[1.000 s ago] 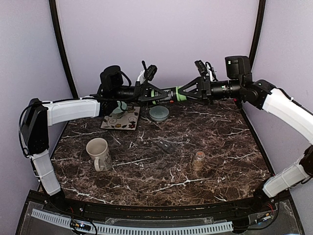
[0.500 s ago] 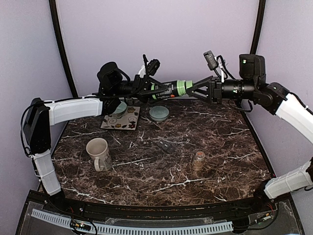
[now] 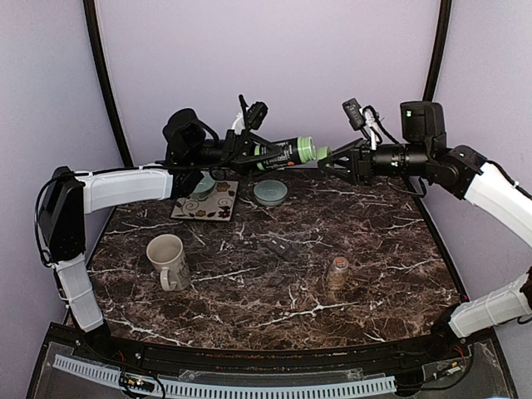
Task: Sort the pills into containers
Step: Unscrew the lid of the pill bottle, then pour the pill into the compartment of the pill container.
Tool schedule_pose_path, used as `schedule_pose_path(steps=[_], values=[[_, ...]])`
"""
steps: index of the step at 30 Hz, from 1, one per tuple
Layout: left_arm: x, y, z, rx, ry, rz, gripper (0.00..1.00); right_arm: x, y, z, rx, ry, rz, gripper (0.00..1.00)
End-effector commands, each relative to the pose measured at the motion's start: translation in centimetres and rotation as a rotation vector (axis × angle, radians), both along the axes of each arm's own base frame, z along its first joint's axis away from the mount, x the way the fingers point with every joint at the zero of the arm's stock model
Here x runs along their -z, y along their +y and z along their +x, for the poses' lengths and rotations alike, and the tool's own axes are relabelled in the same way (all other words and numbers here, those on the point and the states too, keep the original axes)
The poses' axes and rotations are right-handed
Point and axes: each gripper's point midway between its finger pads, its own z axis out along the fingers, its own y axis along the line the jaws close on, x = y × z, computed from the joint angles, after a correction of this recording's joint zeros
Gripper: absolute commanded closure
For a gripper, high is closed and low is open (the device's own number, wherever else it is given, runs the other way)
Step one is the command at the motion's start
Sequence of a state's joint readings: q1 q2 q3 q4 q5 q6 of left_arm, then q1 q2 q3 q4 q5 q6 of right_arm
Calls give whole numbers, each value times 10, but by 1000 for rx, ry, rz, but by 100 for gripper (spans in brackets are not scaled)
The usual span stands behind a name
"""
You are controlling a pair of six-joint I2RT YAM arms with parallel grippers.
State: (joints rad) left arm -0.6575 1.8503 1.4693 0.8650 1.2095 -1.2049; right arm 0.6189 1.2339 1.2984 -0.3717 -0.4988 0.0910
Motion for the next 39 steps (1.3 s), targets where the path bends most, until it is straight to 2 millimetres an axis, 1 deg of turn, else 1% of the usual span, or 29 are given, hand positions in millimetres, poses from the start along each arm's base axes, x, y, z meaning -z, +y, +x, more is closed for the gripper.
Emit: schedule_pose_path(steps=[1, 6, 13, 14, 15, 16, 21, 24, 29, 33, 39], values=[[-3, 8, -6, -56, -64, -24, 100, -7, -11, 4, 67, -18, 26, 75], [20, 9, -1, -137, -46, -17, 100, 7, -25, 13, 161, 19, 13, 76], [51, 10, 2, -240, -47, -10, 100, 22, -48, 26, 280, 56, 6, 76], [55, 9, 2, -251, -47, -10, 100, 21, -50, 27, 290, 55, 9, 76], [59, 9, 3, -263, -46, -8, 100, 32, -53, 28, 301, 73, -4, 76], [64, 9, 4, -274, -40, -5, 100, 37, -56, 29, 313, 80, -8, 76], [86, 7, 6, -307, -23, 1, 100, 53, -66, 33, 357, 108, -7, 76], [96, 5, 7, -324, -16, 8, 100, 61, -70, 35, 372, 117, -6, 76], [107, 3, 10, -378, -14, 23, 100, 74, -74, 38, 384, 136, -15, 76], [116, 2, 14, -446, -6, 32, 100, 80, -75, 40, 390, 142, -14, 76], [130, 0, 10, -497, 7, 51, 100, 88, -76, 44, 391, 156, -15, 77]])
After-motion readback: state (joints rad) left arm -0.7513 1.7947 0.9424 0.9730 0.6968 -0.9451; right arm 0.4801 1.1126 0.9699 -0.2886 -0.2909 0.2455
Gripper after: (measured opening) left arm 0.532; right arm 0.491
